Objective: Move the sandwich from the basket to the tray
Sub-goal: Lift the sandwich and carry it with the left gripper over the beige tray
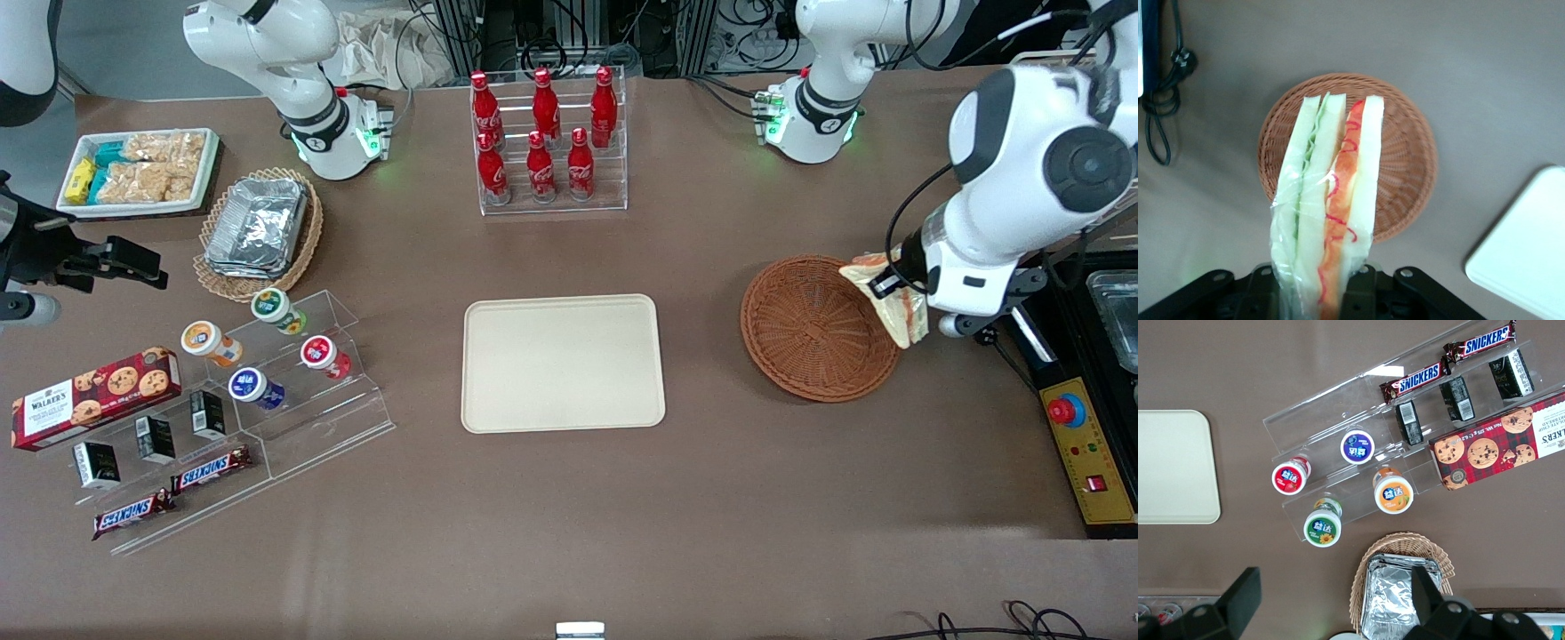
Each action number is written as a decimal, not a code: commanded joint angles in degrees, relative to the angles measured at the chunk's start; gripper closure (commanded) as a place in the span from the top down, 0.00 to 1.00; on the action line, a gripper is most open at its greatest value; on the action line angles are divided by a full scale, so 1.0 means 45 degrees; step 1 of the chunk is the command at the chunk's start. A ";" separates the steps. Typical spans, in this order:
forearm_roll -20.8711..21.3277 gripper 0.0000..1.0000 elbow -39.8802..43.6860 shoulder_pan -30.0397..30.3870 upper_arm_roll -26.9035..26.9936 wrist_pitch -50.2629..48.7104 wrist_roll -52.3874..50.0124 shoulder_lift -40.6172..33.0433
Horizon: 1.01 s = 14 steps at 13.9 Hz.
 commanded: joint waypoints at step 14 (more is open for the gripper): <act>0.1426 0.00 0.3519 -0.2002 -0.4781 0.3869 -0.1119 0.7306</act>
